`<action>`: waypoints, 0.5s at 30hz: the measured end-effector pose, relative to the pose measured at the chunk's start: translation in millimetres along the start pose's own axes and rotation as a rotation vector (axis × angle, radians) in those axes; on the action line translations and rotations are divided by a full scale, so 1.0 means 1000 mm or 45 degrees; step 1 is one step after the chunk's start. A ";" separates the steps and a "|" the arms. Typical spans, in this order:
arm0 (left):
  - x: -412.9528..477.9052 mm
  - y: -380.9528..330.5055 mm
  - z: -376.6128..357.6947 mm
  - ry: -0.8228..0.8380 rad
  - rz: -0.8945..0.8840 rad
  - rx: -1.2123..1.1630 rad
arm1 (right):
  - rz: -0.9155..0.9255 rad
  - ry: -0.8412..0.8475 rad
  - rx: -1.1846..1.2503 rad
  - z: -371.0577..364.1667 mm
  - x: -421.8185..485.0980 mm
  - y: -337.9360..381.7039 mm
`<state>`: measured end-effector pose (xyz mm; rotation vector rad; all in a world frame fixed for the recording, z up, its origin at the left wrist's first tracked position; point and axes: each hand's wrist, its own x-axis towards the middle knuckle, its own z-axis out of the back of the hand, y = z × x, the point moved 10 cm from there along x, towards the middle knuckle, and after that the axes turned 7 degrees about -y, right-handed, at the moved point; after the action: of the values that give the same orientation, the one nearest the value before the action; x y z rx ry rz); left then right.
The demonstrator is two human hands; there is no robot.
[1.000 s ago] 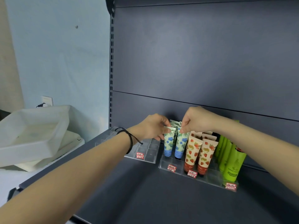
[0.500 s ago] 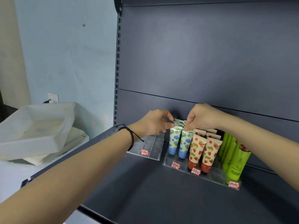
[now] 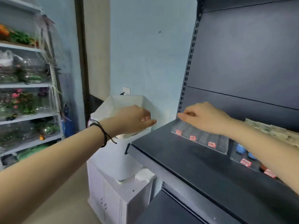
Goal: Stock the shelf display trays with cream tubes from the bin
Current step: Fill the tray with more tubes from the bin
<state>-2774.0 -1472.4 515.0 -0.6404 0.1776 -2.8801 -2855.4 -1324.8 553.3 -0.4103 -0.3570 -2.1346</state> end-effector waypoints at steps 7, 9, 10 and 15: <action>-0.165 0.145 -0.004 0.196 0.317 0.387 | 0.413 0.208 0.270 -0.109 -0.016 0.193; -0.218 0.177 -0.022 0.288 0.380 0.457 | 0.537 0.263 0.274 -0.151 -0.031 0.240; -0.247 0.191 -0.035 0.348 0.413 0.475 | 0.603 0.303 0.264 -0.175 -0.041 0.261; -0.383 0.226 -0.129 0.642 0.468 0.511 | 0.835 0.568 0.151 -0.312 -0.118 0.325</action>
<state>-2453.9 -1604.5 207.3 0.1792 -0.1945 -2.5434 -2571.1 -1541.7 254.4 0.0326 -0.0697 -1.4934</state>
